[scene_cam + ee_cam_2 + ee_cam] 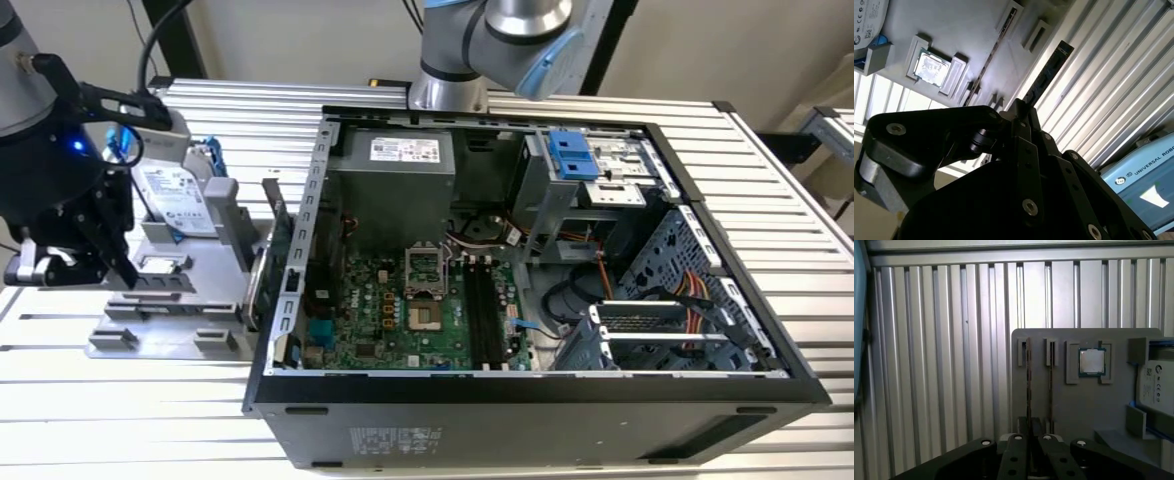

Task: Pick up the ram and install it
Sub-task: 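Pick up the ram and move it above insertion slot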

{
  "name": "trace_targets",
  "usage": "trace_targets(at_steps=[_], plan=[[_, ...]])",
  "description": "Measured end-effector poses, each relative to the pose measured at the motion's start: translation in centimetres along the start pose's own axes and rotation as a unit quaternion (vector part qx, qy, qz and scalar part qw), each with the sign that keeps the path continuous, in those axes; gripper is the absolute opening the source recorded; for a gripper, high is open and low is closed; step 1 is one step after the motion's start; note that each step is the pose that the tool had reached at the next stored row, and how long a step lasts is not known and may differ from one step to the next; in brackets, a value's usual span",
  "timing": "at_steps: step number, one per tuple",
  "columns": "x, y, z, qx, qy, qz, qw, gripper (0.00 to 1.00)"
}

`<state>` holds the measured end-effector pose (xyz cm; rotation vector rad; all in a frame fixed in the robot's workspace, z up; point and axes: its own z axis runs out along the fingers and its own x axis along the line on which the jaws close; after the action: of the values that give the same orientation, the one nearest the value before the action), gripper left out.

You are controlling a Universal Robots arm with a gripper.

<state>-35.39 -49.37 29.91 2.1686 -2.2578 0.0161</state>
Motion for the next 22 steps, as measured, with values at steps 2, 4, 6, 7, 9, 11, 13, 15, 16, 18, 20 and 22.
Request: trace_targets(at_steps=[2, 4, 6, 7, 9, 11, 13, 15, 16, 18, 20, 22], plan=[[0.00, 0.00, -0.14, 0.0000, 0.0000, 0.000, 1.0000, 0.00], [0.00, 0.00, -0.27, 0.0000, 0.0000, 0.000, 1.0000, 0.00], [0.01, 0.00, -0.39, 0.0001, 0.0000, 0.000, 1.0000, 0.00], [0.01, 0.00, -0.46, 0.0000, 0.0000, 0.000, 1.0000, 0.00], [0.01, 0.01, -0.60, 0.0001, 0.0000, 0.000, 1.0000, 0.00], [0.01, 0.00, -0.75, 0.0000, 0.0000, 0.000, 1.0000, 0.00], [0.01, 0.00, -0.90, 0.0001, 0.0000, 0.000, 1.0000, 0.00], [0.02, 0.01, -1.04, 0.0001, 0.0000, 0.000, 1.0000, 0.00], [0.02, 0.01, -1.12, 0.0000, 0.0000, 0.000, 1.0000, 0.00], [0.02, 0.00, -1.27, 0.0001, 0.0000, 0.000, 1.0000, 0.00], [0.02, 0.00, -1.42, 0.0000, 0.0000, 0.000, 1.0000, 0.00], [0.02, 0.00, -1.57, 0.0000, 0.0000, 0.000, 1.0000, 0.00]])
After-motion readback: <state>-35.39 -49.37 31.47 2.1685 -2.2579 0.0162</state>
